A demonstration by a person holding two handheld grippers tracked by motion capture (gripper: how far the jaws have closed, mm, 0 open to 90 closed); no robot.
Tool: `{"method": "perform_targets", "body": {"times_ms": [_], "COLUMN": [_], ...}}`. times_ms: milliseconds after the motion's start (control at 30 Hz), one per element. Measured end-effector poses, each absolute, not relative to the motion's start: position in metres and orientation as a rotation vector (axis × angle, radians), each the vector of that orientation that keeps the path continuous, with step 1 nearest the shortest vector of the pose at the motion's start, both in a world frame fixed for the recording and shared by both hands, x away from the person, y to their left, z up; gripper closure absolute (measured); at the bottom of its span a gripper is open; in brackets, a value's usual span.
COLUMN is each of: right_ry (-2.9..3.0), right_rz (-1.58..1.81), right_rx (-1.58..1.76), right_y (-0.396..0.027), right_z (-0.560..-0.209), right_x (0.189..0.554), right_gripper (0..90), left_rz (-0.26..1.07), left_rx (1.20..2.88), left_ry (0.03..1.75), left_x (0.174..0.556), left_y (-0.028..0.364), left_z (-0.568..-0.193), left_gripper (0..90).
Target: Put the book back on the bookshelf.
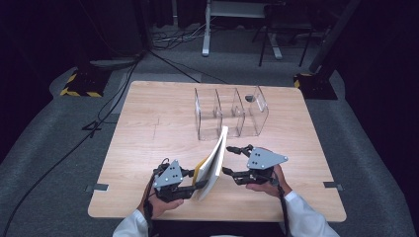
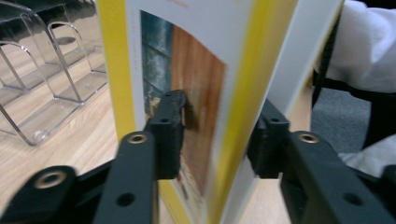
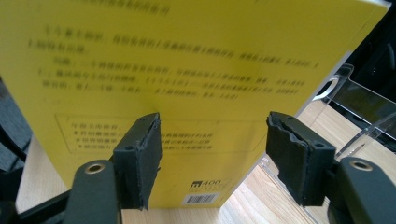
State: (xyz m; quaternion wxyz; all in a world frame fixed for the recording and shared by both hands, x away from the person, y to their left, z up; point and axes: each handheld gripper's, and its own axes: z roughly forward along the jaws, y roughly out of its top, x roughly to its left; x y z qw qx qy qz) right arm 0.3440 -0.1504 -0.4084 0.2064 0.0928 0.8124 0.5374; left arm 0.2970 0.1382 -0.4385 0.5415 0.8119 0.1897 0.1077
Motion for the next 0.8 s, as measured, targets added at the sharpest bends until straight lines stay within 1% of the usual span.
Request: {"method": "perform_targets", "body": {"times_ms": [33, 100, 200, 400, 467, 600, 633, 800], "right_ry": [2.266, 2.263, 2.257, 2.240, 2.238, 2.235, 2.235, 2.240], "right_rz": [1.485, 1.479, 1.480, 1.478, 1.477, 1.475, 1.475, 1.491], "right_rx": [0.253, 0.248, 0.256, 0.276, 0.285, 0.296, 0.295, 0.335], "right_y": [-0.148, -0.146, -0.144, -0.139, -0.136, -0.133, -0.131, -0.126], "right_z": [-0.410, -0.411, -0.412, -0.414, -0.414, -0.415, -0.415, -0.415], "right_x": [0.343, 0.342, 0.340, 0.338, 0.338, 0.337, 0.337, 0.339], "right_gripper": [36.5, 36.5, 36.2, 38.5, 38.5, 38.5, 38.4, 36.7], "left_rz": [0.249, 0.230, 0.236, 0.237, 0.251, 0.295, 0.303, 0.369], "left_rx": [1.935, 1.950, 1.971, 1.987, 1.979, 1.963, 1.960, 1.954], "left_ry": [0.451, 0.458, 0.450, 0.445, 0.459, 0.511, 0.526, 0.585], "left_x": [0.296, 0.293, 0.289, 0.278, 0.277, 0.276, 0.276, 0.277], "left_y": [0.140, 0.140, 0.137, 0.120, 0.116, 0.110, 0.109, 0.110], "left_z": [-0.439, -0.440, -0.441, -0.444, -0.444, -0.444, -0.444, -0.445], "left_gripper": [50.5, 43.5, 31.1, 21.1, 19.1, 18.1, 18.8, 29.7]}}
